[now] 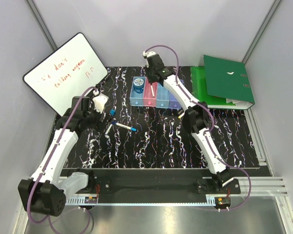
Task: Sort the stationery into containers
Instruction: Place the pen in the storage box, then pick up the pen from the center of the board, then place the pen in the storage box.
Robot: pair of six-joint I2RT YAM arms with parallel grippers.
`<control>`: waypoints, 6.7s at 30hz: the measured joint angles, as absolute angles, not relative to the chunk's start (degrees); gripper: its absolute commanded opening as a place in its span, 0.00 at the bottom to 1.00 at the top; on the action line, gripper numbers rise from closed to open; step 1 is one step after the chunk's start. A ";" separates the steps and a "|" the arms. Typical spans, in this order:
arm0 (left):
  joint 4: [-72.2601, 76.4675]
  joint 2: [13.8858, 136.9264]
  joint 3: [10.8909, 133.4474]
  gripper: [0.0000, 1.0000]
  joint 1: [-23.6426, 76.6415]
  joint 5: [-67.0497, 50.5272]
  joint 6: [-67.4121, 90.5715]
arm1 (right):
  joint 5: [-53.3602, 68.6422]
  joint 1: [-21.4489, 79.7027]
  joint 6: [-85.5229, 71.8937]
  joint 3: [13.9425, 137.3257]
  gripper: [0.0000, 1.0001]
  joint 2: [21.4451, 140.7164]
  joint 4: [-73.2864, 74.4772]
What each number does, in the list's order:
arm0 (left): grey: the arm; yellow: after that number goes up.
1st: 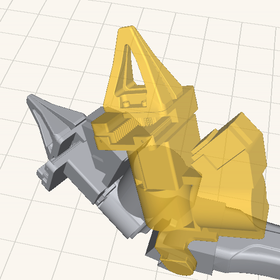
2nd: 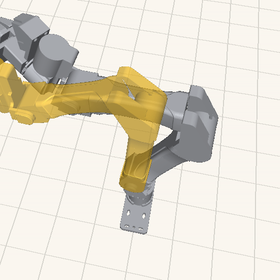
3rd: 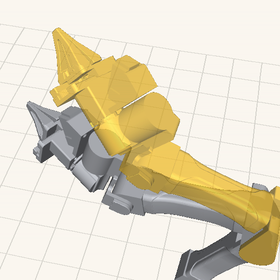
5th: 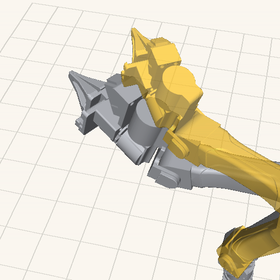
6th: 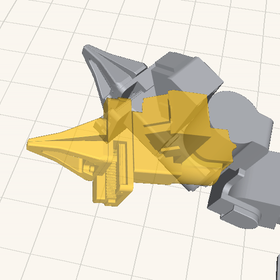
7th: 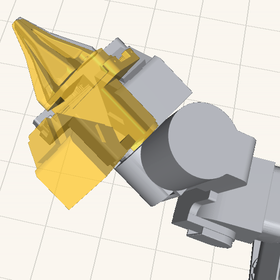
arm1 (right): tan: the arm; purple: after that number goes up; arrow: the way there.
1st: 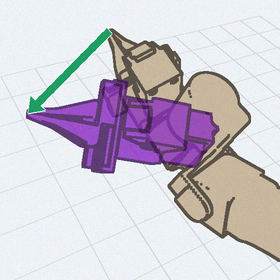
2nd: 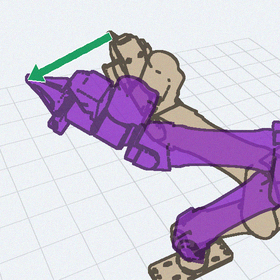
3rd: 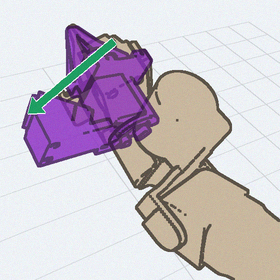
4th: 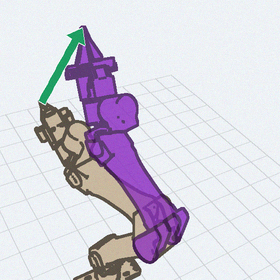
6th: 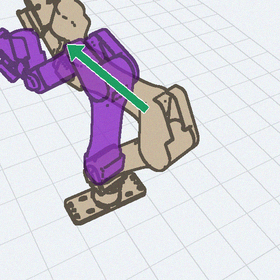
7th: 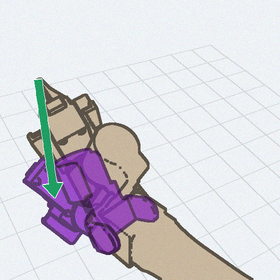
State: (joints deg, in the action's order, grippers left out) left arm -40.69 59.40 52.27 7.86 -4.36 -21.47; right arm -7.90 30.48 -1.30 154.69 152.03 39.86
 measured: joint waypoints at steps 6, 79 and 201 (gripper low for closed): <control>-40.62 59.40 52.47 0.99 7.86 -4.56 -21.89 | -7.94 30.48 -1.04 154.04 0.20 153.32 39.83; -23.68 99.90 59.33 0.41 15.33 -0.23 -20.43 | -10.09 31.42 8.21 141.27 0.43 125.73 39.24; -24.10 108.73 104.77 0.86 24.40 -16.82 7.33 | -24.93 21.78 17.52 89.06 0.71 95.98 30.22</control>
State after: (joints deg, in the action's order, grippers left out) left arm -24.10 108.73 104.77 24.40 -16.82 7.33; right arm -24.93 21.78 17.52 89.06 95.98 30.22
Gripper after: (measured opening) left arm 0.836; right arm 0.806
